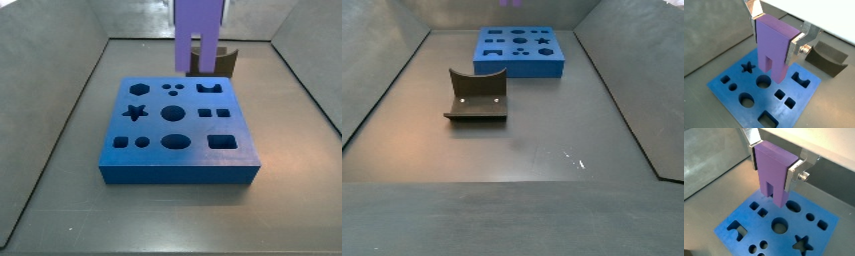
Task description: Insert the double-square object.
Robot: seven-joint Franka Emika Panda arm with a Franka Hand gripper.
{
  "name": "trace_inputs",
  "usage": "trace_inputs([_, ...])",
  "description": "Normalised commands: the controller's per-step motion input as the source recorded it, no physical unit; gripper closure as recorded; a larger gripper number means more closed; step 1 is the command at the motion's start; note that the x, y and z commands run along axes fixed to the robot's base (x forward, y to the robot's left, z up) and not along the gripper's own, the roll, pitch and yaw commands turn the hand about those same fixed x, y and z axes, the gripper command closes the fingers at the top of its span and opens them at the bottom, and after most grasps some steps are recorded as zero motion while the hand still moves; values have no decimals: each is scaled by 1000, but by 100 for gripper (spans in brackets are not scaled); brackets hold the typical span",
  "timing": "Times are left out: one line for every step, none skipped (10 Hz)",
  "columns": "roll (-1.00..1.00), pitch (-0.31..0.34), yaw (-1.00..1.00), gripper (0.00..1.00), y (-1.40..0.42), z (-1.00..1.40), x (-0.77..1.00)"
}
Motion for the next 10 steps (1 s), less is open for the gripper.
trace_inputs([176, 0, 46, 100, 0, -694, 783])
trace_inputs([223, 0, 194, 100, 0, -637, 623])
trace_inputs([247, 0, 160, 100, -9, -751, 626])
trace_inputs([159, 74, 120, 100, -37, -737, 637])
trace_inputs([179, 123, 160, 100, -20, -594, 649])
trace_inputs([100, 147, 171, 100, 0, -417, 660])
trace_inputs([27, 151, 120, 100, 0, -280, 594])
trace_inputs([-6, 53, 0, 100, 0, -89, 223])
trace_inputs([0, 0, 0, 100, 0, -20, 29])
trace_inputs([53, 31, 0, 100, 0, -291, 123])
